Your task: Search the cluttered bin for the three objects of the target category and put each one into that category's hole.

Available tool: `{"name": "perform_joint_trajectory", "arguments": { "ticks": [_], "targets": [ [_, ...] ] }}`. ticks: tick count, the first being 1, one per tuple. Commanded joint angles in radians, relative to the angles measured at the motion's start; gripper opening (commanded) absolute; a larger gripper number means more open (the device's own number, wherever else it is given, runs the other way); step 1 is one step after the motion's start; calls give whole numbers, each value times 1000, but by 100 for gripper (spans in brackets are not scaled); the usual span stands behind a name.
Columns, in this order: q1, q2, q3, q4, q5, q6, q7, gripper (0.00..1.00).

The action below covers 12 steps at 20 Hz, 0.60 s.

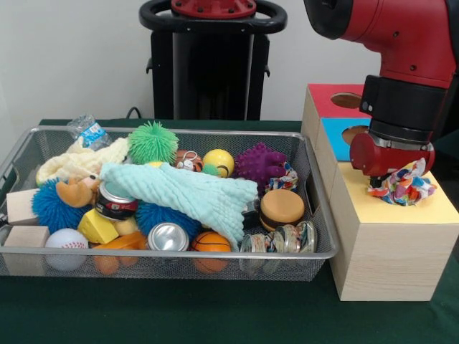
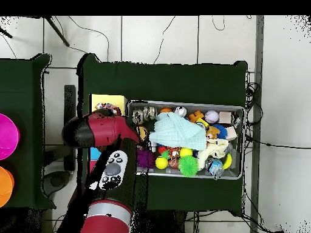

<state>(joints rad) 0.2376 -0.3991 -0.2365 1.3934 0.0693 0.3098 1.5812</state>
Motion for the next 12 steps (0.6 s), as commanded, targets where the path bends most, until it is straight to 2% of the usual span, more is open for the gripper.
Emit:
{"name": "perform_joint_trajectory", "arguments": {
  "ticks": [1, 8, 12],
  "targets": [
    [-50, 57, -5, 101, -32, 95, 146, 100],
    [-51, 56, -7, 95, -31, 108, 142, 100],
    [-80, 0, 31, 124, -22, 171, 107, 100]
  ]
}}
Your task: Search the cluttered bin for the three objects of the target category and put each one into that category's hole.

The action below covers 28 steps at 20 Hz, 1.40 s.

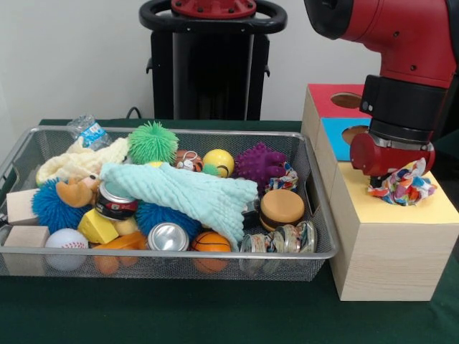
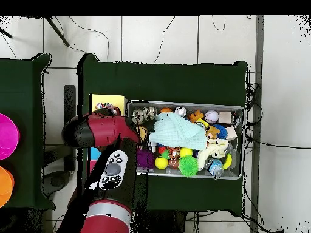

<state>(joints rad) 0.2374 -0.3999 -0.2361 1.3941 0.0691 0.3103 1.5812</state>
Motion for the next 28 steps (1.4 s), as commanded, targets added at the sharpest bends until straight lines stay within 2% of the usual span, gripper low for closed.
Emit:
{"name": "perform_joint_trajectory", "arguments": {
  "ticks": [1, 11, 28],
  "targets": [
    [-83, -17, 38, 135, -20, 183, 101, 100],
    [-119, -130, 83, 161, -24, 343, 45, 100],
    [-132, -153, 101, 167, -67, 375, 50, 100]
  ]
}}
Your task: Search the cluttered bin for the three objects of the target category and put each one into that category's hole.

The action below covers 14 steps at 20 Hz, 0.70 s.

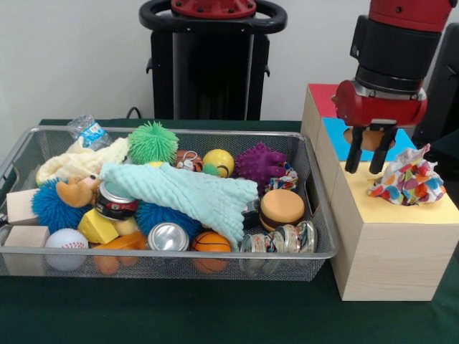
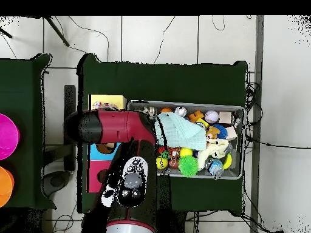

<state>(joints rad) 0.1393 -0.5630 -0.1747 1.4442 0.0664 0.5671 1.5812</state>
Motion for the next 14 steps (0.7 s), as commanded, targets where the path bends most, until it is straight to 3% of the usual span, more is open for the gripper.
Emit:
{"name": "perform_joint_trajectory", "arguments": {
  "ticks": [1, 14],
  "targets": [
    [-34, 10, 40, 115, -63, 124, 51, 100],
    [27, -121, 37, 140, -5, 344, 123, 100]
  ]
}}
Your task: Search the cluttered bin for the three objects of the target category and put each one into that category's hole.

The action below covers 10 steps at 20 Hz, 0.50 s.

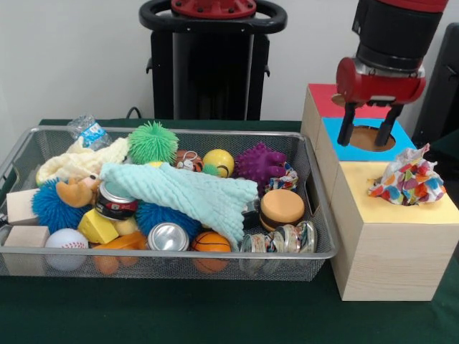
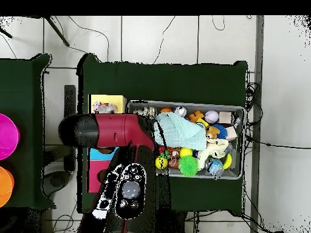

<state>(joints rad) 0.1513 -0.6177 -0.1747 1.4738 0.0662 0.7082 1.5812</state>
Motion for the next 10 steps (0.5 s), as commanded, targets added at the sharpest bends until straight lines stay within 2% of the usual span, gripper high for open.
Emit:
{"name": "perform_joint_trajectory", "arguments": {
  "ticks": [1, 6, 10],
  "targets": [
    [17, -75, 39, 111, -1, 215, 127, 100],
    [42, -97, 26, 73, 9, 249, 179, 100],
    [28, -49, 30, 47, -7, 94, 192, 100]
  ]
}}
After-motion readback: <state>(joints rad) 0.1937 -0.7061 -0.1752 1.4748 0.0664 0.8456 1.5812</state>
